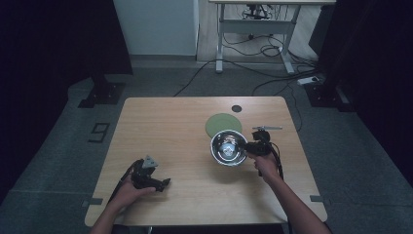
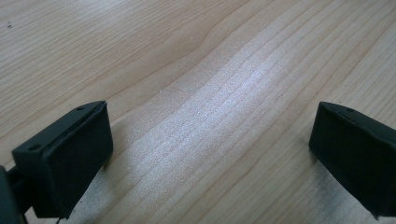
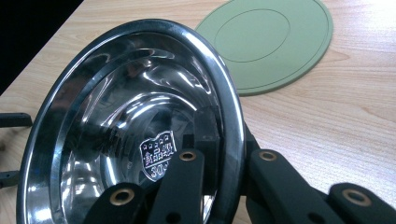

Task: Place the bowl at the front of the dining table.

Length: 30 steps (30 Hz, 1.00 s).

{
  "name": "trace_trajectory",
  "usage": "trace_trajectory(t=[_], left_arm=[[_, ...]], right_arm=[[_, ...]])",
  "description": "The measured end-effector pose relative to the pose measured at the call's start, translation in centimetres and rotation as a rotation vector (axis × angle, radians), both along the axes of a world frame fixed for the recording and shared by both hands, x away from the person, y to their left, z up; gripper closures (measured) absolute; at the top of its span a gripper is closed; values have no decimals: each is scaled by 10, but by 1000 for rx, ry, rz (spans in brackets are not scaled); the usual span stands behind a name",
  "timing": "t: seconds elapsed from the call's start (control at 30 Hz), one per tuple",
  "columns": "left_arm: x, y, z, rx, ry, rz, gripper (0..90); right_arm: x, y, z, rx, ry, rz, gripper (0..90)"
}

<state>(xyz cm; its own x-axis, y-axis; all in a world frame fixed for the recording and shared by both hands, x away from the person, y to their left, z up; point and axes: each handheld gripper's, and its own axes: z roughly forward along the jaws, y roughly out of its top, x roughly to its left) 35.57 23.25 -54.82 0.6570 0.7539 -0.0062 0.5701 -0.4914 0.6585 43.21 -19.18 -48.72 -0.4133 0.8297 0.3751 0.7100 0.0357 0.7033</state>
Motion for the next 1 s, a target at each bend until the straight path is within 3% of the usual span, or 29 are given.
trace_trajectory(t=[1.0], left_arm=[[0, 0, 0, 0, 0, 0, 0]], right_arm=[[23, -1, 4, 9, -1, -50, 867]])
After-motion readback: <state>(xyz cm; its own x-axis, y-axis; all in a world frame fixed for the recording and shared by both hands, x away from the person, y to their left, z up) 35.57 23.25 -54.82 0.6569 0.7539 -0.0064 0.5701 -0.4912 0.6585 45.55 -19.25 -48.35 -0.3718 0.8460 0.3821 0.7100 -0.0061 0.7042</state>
